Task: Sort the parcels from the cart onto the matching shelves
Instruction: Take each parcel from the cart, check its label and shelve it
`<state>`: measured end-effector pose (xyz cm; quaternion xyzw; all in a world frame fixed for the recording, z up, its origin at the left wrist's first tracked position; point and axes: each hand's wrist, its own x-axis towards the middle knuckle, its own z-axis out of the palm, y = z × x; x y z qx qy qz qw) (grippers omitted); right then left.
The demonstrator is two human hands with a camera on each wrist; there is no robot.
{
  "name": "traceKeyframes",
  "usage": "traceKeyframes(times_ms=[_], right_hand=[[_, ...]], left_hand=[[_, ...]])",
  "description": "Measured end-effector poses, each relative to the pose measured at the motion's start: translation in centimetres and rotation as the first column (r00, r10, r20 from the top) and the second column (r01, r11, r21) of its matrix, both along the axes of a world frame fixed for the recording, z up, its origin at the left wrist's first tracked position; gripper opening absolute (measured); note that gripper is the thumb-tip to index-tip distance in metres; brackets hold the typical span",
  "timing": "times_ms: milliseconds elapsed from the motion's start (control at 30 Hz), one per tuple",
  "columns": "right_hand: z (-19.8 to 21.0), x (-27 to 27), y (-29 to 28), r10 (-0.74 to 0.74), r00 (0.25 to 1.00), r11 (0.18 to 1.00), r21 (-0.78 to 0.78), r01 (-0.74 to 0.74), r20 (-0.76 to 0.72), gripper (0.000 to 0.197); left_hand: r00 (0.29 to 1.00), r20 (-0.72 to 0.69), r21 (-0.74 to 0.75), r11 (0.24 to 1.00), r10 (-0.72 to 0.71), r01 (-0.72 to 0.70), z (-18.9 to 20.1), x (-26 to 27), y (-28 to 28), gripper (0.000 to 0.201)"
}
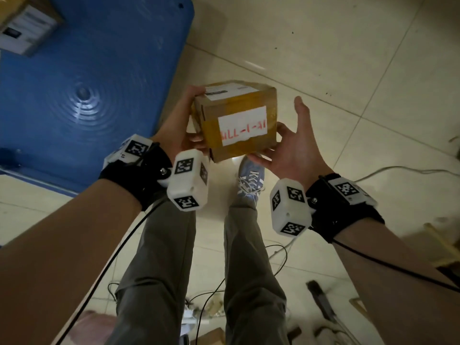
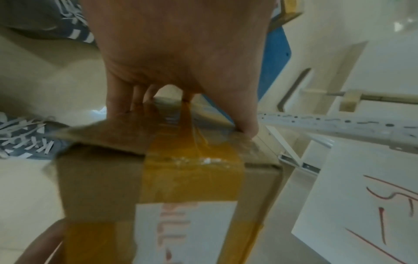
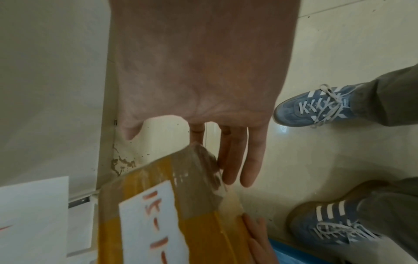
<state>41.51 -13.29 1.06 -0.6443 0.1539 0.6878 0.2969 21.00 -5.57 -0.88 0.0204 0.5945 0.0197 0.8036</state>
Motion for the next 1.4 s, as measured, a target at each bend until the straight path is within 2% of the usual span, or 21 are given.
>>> traceKeyframes(times_ms=[67,133,167,233,300,367,400,533,633,733,800,833,867,900,967,1000,1100,1167,1233,1333,1400], right_hand=[[-0.2,0.3,-0.1,0.033,0.999,0.999,-0.014,-0.033,0.009,0.067],[-0.5,0.5,-0.2,0.098,0.995,0.995,-0.025,-0.098,0.003,0.072],[-0.6,0.5,-0.3,0.142,0.989,0.989,-0.021,-0.143,-0.030,0.076],[-0.8,0.3,-0.4,0.192,0.972,0.981,0.001,-0.194,-0.132,0.089],[-0.9,0.5,-0.4,0.127,0.978,0.990,-0.033,-0.134,-0.166,0.095],[-1.4,0.9,-0.6,0.050,0.983,0.996,-0.057,-0.061,-0.177,0.091],[-1.3,1.1,-0.7,0.014,0.981,0.998,-0.059,-0.026,-0.193,0.082],[-0.9,1.3,-1.5,-0.227,0.929,0.974,-0.067,0.216,-0.291,0.054],[-0.9,2.0,-2.4,-0.317,0.870,0.943,-0.030,0.331,-0.377,0.057],[-0.8,2.1,-2.7,-0.323,0.841,0.937,-0.023,0.348,-0.434,0.055],[-1.0,1.8,-2.8,-0.298,0.888,0.953,-0.050,0.300,-0.349,0.045],[-1.1,1.5,-2.7,-0.261,0.930,0.965,-0.073,0.250,-0.259,0.034],[-1.3,1.3,-2.6,-0.222,0.960,0.974,-0.089,0.209,-0.171,0.022],[-1.3,1.2,-2.6,-0.192,0.976,0.978,-0.100,0.182,-0.100,0.020],[-1.2,1.2,-2.7,-0.164,0.983,0.983,-0.094,0.156,-0.087,0.014],[-1.2,1.2,-3.0,-0.177,0.978,0.982,-0.088,0.168,-0.108,0.011],[-0.8,1.7,-3.8,-0.279,0.943,0.960,-0.072,0.270,-0.181,0.036],[-0.5,1.8,-4.2,-0.379,0.895,0.925,-0.064,0.375,-0.235,0.056],[-0.4,1.8,-4.7,-0.393,0.874,0.915,-0.025,0.403,-0.284,0.074],[0.2,1.5,-5.0,-0.371,0.888,0.917,0.043,0.397,-0.272,0.077],[0.5,1.4,-5.1,-0.381,0.892,0.908,0.081,0.410,-0.244,0.075]], left_hand=[[1.000,0.022,-0.014,1.000,-0.014,0.014,-0.6,-0.3,-0.2,0.048],[0.998,0.045,-0.046,0.997,-0.052,0.054,-1.0,-0.3,-0.5,0.075],[0.996,0.047,-0.051,0.996,-0.071,0.073,-1.1,-0.2,-0.5,0.081],[0.993,0.013,-0.027,0.993,-0.114,0.115,-0.9,0.2,-0.7,0.078],[0.985,-0.016,0.020,0.985,-0.169,0.169,-0.6,0.7,-0.7,0.067],[0.968,-0.034,0.080,0.965,-0.249,0.251,-0.2,1.3,-0.7,0.081],[0.963,-0.040,0.122,0.956,-0.265,0.268,0.1,1.6,-0.5,0.086],[0.961,-0.163,0.357,0.894,-0.225,0.270,1.8,3.6,0.0,0.058],[0.955,-0.194,0.466,0.836,-0.224,0.291,2.6,5.3,-0.1,0.045],[0.951,-0.165,0.536,0.786,-0.261,0.308,3.2,6.4,0.2,0.041],[0.943,-0.152,0.581,0.745,-0.296,0.327,3.3,7.1,0.5,0.040],[0.929,-0.157,0.596,0.718,-0.334,0.359,3.5,7.4,0.6,0.040],[0.904,-0.177,0.602,0.683,-0.390,0.413,3.6,7.8,0.8,0.039],[0.869,-0.203,0.599,0.645,-0.451,0.474,3.9,8.3,1.0,0.037],[0.810,-0.256,0.581,0.586,-0.527,0.565,4.5,9.3,1.5,0.034],[0.801,-0.273,0.567,0.583,-0.533,0.581,4.7,9.7,1.9,0.035],[0.820,-0.252,0.542,0.627,-0.514,0.560,5.2,10.4,3.2,0.039],[0.777,-0.248,0.565,0.565,-0.579,0.601,5.3,10.7,3.8,0.043],[0.717,-0.245,0.585,0.491,-0.652,0.646,5.3,11.1,4.0,0.055],[0.642,-0.255,0.584,0.414,-0.723,0.698,5.2,11.8,3.9,0.063],[0.629,-0.254,0.584,0.402,-0.734,0.705,5.2,12.3,3.7,0.064]])
